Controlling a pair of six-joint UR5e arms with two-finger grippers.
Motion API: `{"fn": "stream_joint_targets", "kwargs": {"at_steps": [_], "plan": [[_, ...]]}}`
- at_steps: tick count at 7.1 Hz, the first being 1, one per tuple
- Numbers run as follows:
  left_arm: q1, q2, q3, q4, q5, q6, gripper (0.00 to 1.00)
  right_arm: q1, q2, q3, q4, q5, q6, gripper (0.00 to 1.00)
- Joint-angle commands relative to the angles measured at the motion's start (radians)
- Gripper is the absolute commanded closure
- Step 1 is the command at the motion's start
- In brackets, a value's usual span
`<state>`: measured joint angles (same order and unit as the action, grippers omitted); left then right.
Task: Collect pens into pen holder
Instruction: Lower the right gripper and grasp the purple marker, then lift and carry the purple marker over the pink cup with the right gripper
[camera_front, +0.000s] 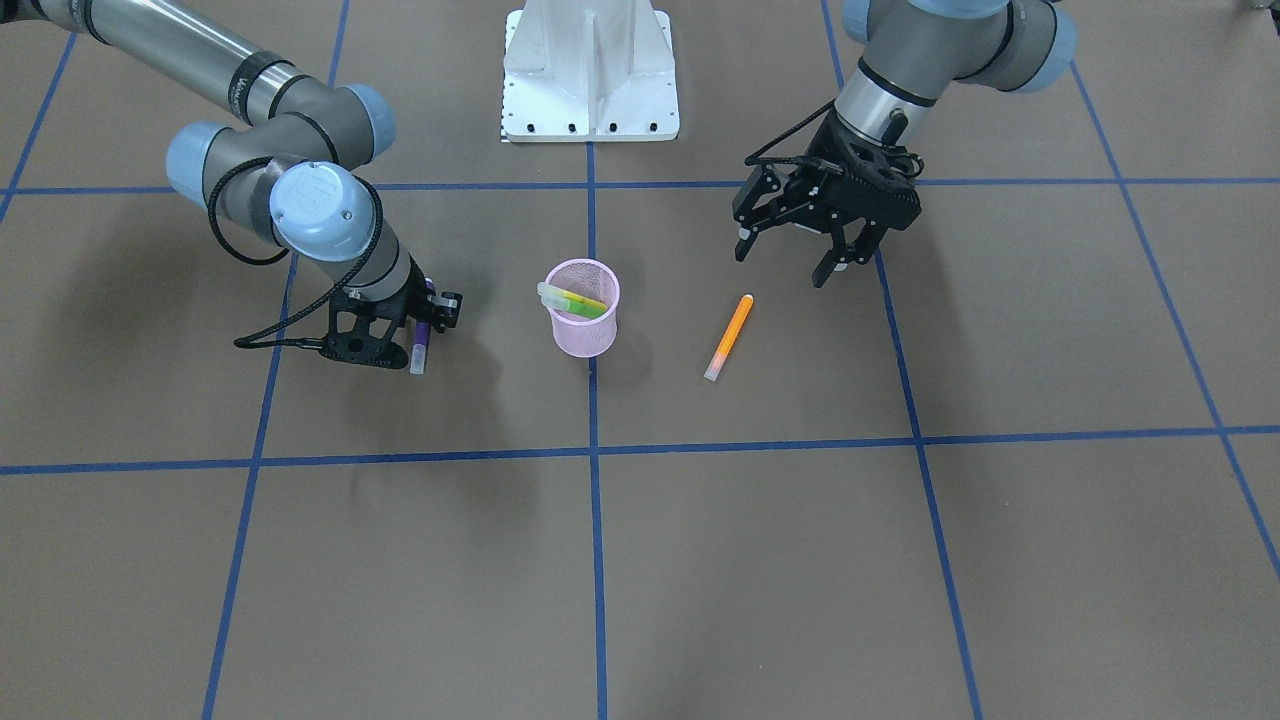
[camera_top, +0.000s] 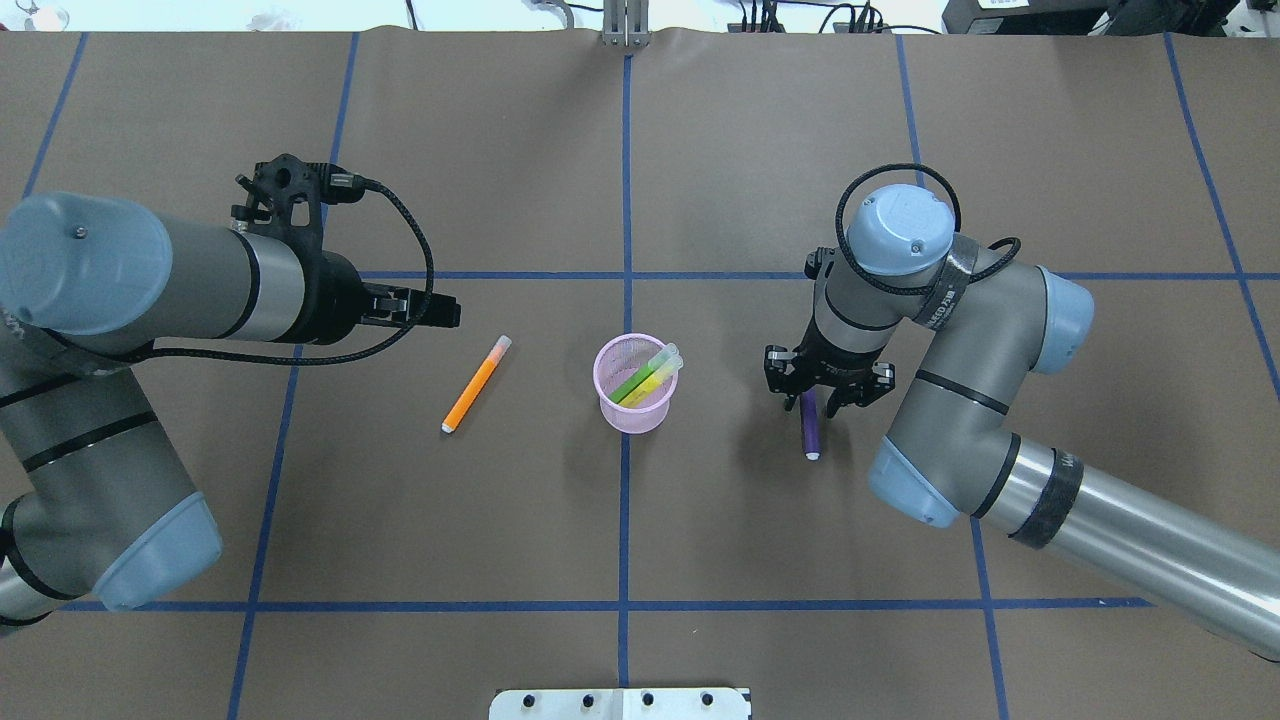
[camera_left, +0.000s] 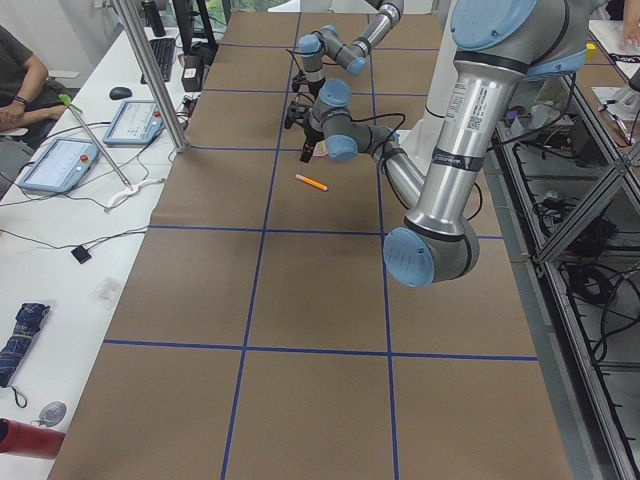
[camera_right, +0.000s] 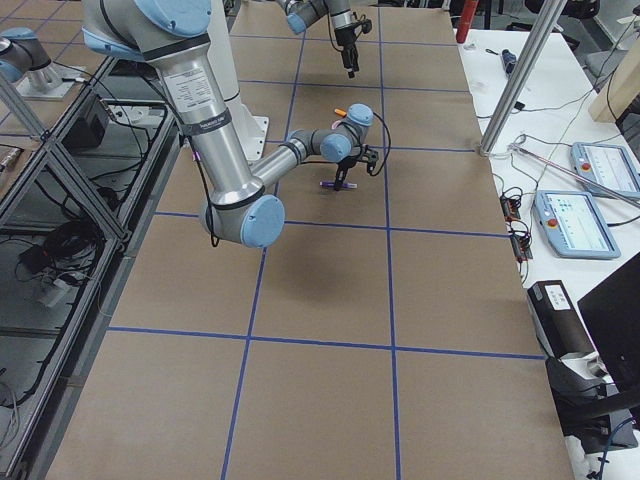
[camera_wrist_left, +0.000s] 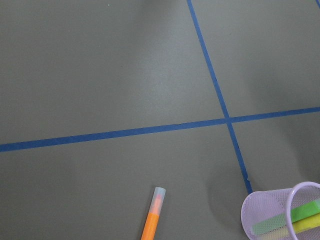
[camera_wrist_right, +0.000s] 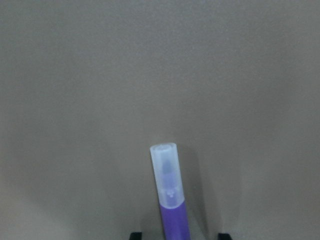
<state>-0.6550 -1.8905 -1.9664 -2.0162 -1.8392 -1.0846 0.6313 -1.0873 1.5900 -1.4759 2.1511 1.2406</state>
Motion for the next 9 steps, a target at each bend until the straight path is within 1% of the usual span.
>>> {"fn": "stream_joint_targets", "kwargs": {"at_steps": [1,3,4,5,6,7,8,9], "plan": [[0.000,0.004,0.000,0.001,0.000,0.000,0.01,0.001,0.001,0.002,0.000,0.001,-0.003,1.00],[0.000,0.013,-0.002,-0.006,-0.002,0.002,0.01,0.008,0.004,0.007,0.000,0.004,-0.001,1.00],[0.000,0.013,0.000,-0.007,0.000,0.003,0.01,0.020,0.004,0.030,-0.001,0.009,0.003,1.00],[0.000,0.013,-0.008,-0.009,0.000,0.003,0.01,0.022,0.003,0.097,-0.003,-0.005,0.020,1.00],[-0.002,0.013,-0.015,-0.009,0.000,0.003,0.01,0.015,-0.002,0.178,-0.004,-0.139,0.086,1.00],[0.000,0.022,-0.012,-0.009,0.000,0.011,0.01,-0.046,-0.002,0.247,-0.011,-0.312,0.156,1.00],[-0.002,0.024,-0.008,-0.009,0.000,0.015,0.01,-0.048,0.009,0.302,-0.012,-0.347,0.192,1.00],[-0.002,0.024,-0.002,-0.009,0.003,0.015,0.01,-0.058,0.015,0.349,-0.011,-0.460,0.265,1.00]]}}
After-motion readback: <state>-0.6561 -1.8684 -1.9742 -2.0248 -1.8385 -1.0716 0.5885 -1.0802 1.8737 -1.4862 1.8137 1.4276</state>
